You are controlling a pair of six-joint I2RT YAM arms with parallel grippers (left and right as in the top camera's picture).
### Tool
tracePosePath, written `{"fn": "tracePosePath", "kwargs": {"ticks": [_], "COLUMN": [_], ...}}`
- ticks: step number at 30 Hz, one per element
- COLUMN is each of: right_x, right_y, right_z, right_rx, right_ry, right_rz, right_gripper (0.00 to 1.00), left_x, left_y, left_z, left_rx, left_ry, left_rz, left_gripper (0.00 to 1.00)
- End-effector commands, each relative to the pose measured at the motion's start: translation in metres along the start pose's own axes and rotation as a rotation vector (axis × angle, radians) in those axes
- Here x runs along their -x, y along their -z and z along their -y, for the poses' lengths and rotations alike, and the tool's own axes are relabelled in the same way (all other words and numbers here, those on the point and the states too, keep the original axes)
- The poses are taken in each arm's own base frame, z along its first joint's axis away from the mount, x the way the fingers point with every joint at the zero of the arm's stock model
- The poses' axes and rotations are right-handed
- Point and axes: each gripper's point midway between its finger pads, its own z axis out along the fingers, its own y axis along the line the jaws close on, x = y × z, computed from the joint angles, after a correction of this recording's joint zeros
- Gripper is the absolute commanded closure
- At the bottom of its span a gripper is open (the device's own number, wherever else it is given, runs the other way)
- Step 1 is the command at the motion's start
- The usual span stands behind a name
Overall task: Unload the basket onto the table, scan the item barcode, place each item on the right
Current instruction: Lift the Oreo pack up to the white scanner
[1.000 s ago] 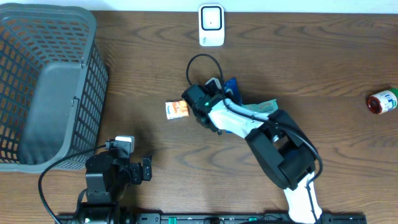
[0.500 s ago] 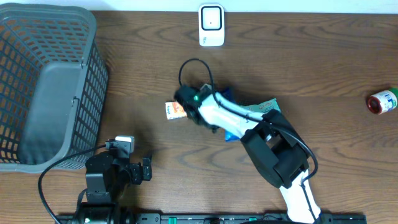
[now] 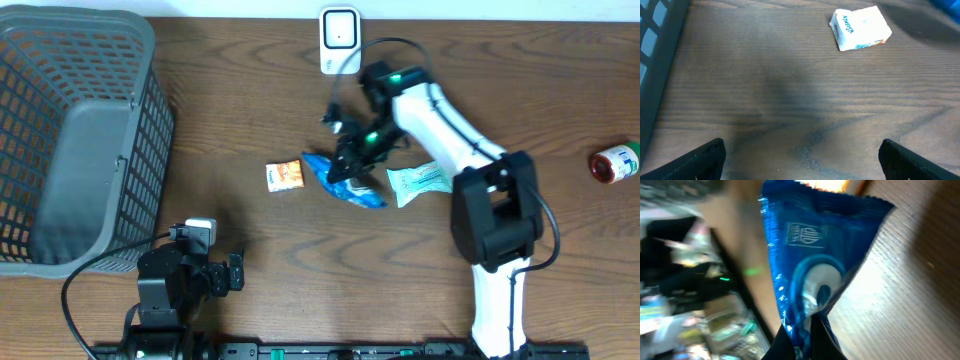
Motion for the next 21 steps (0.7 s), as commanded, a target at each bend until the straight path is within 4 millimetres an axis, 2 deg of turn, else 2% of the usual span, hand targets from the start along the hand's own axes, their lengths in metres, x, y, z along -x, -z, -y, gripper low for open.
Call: {"fn": "tracePosePath", "kwargs": {"ticks": [1, 4, 10, 13, 21], "right_x": [0.005, 0.001, 0.000, 0.001, 0.006], "right_y": [0.016, 0.023, 0.034, 0.044, 0.055], "right_z": [-0.022, -0.011, -0.003, -0.010, -0.022], "right_rx": [0.300, 0.375, 0.502, 0.574, 0.672], "right_ry": [0.023, -0.026, -0.066, -0.097, -0.118], "right_rz": [0.123, 0.177, 0.268, 0.297, 0.329], "right_gripper": [0.99, 0.99, 0.99, 0.99, 0.99], "left_x": [-0.001, -0.001, -0.001, -0.001, -0.001], "left_y": [0.000, 0.000, 0.000, 0.000, 0.000], "left_z": [0.002, 0.002, 0.002, 0.002, 0.002], "left_rx": [-0.013, -0.013, -0.013, -0.013, -0.013], "left_ry": [0.002, 0.002, 0.002, 0.002, 0.002], "left_rz": [-0.002, -0.002, -0.002, -0.002, -0.002], "left_gripper": [0.02, 0.02, 0.02, 0.02, 0.02]}}
